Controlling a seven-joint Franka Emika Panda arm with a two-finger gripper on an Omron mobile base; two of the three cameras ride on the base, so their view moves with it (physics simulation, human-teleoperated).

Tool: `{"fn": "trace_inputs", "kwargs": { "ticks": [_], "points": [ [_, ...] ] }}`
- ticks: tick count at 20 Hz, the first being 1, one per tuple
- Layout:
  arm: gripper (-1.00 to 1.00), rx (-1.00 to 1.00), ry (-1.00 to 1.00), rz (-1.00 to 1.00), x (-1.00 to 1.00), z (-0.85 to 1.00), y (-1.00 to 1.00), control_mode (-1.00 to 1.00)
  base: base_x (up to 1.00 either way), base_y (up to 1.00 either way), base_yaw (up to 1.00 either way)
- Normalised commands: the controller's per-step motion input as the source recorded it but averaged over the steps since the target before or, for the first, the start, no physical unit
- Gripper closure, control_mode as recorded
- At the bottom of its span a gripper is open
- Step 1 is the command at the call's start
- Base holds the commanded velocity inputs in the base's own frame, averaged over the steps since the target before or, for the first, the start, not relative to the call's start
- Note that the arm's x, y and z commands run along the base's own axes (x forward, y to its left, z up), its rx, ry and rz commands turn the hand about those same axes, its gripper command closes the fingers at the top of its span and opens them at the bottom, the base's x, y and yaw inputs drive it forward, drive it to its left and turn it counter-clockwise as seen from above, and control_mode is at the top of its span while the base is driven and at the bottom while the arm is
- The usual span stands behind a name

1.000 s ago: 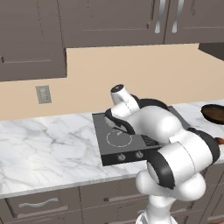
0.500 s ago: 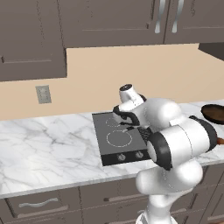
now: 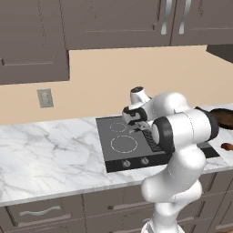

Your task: Place both pans onto different burners. Then place the tomato and the chicken drumstick on different pans.

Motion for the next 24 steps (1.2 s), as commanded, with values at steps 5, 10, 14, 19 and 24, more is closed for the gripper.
{"fn": "trace_inputs", "kwargs": {
  "ticks": [5, 10, 14, 19, 24],
  "points": [
    [1.0, 0.04, 0.0, -0.04, 0.43, -0.22, -0.22, -1.0, 0.0, 0.0, 0.0],
    [1.0, 0.0, 0.0, -0.02, 0.38, -0.21, -0.2, -1.0, 0.0, 0.0, 0.0],
    [1.0, -0.01, 0.0, -0.02, 0.29, -0.29, -0.14, -1.0, 0.0, 0.0, 0.0],
    [1.0, -0.02, 0.0, -0.02, 0.31, -0.34, -0.15, -1.0, 0.0, 0.0, 0.0],
    [1.0, -0.01, 0.0, -0.02, 0.38, -0.32, -0.16, -1.0, 0.0, 0.0, 0.0]
  ]
}}
